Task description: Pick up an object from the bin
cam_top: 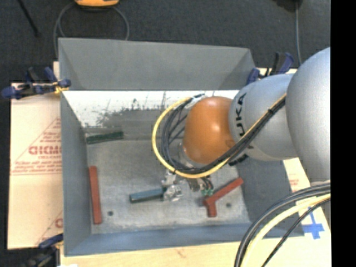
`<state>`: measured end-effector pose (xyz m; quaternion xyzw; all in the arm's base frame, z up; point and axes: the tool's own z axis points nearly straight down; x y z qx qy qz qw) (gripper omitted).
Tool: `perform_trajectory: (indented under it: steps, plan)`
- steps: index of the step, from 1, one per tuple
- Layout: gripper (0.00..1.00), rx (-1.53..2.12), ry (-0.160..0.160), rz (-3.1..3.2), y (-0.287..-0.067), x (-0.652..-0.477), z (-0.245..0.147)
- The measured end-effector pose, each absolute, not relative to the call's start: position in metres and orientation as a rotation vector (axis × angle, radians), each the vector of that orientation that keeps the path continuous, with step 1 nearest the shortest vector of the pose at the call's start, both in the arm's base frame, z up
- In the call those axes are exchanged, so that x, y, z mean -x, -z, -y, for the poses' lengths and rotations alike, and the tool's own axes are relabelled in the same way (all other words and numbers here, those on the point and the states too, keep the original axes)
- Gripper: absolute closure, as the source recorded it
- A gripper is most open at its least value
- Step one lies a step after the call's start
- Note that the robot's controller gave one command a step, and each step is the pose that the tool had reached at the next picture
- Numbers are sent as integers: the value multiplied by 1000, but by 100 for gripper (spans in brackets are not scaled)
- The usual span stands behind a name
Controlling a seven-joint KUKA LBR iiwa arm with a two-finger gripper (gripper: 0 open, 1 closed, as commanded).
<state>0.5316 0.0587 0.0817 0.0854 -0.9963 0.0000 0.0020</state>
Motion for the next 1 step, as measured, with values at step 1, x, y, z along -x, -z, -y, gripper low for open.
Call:
perform_trajectory:
  steps: [1]
  plan:
    - [100,-114,2,3147,-236,-539,-57]
